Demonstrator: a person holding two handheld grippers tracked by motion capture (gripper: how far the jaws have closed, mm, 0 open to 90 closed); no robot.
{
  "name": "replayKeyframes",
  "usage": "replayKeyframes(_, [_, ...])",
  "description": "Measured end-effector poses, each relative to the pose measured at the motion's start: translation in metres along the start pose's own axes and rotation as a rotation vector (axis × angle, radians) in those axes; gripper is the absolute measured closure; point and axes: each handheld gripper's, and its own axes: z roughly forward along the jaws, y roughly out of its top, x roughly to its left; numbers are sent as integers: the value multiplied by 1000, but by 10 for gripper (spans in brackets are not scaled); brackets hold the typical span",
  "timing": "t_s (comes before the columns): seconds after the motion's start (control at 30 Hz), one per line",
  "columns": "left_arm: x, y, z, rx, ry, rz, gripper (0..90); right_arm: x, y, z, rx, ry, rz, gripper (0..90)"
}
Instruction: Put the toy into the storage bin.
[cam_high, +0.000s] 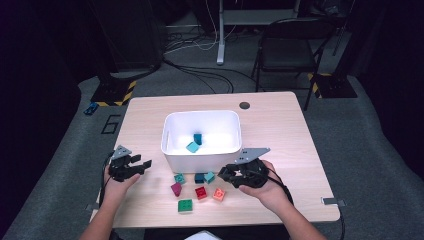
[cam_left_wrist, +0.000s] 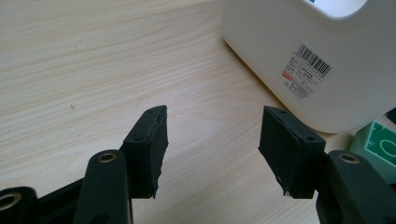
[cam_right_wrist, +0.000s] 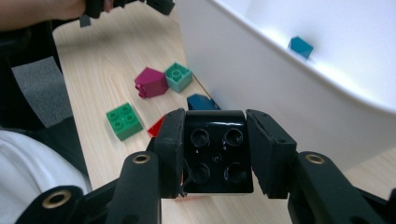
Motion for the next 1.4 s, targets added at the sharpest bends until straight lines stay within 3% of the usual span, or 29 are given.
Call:
replayKeyframes(0.27, [0,0,0,1,-1,-2,416,-3,30,-9,-41,22,-7,585])
replayKeyframes(0.6, [0,0,0,-4,-3,-4,416,-9,67,-6,-54,29,-50,585])
replayKeyframes(0.93, [1,0,0,-7,-7,-4,416,-17,104,17,-55,56,-68,585])
replayKeyframes(1.4, [2,0,0,-9,-10,-3,416,-30,131,50,-54,40,-66,585])
